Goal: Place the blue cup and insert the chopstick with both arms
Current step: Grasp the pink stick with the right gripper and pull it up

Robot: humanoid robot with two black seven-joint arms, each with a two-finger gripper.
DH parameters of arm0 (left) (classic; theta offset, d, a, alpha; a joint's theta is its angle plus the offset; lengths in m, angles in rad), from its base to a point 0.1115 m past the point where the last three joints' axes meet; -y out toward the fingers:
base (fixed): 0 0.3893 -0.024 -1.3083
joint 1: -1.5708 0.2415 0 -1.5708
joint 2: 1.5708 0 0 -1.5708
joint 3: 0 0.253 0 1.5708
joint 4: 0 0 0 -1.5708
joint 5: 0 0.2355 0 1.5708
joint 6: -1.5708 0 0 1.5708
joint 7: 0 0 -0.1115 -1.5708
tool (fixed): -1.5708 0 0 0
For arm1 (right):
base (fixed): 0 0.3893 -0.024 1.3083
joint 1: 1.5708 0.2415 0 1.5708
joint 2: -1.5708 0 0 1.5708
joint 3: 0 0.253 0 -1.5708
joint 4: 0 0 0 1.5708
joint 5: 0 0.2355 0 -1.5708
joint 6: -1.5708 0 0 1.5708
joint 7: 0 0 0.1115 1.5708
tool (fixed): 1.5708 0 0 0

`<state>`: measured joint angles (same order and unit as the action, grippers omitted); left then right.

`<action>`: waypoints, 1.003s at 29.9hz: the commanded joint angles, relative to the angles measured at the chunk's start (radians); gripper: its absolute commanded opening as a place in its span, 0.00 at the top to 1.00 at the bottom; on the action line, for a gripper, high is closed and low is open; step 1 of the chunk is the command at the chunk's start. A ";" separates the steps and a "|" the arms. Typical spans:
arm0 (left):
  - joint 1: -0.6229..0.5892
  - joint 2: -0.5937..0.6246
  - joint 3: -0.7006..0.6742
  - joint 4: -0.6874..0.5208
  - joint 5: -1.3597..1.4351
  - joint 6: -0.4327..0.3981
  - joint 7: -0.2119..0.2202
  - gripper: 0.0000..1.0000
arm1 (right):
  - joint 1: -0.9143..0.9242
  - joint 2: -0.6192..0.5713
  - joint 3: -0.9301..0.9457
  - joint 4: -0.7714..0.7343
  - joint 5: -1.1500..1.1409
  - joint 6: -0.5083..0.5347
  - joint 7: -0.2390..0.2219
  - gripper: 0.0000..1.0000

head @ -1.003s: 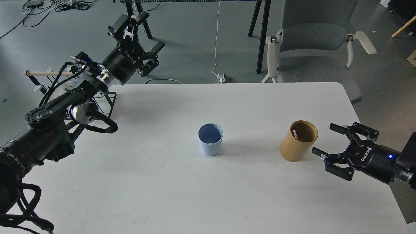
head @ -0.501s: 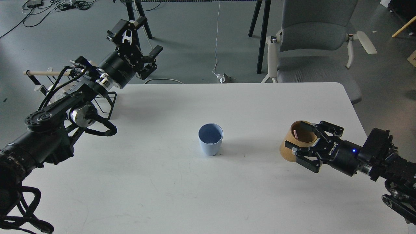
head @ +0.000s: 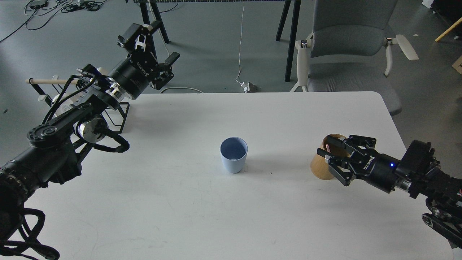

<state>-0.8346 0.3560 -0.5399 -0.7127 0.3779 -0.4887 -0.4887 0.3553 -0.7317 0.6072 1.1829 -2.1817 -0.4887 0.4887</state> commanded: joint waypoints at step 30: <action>0.019 -0.008 0.002 0.015 -0.001 0.000 0.000 0.02 | 0.036 -0.172 0.091 0.052 0.118 0.000 0.000 0.99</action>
<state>-0.8161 0.3516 -0.5397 -0.7025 0.3774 -0.4887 -0.4887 0.3790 -0.8667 0.6918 1.1986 -2.1440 -0.4886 0.4890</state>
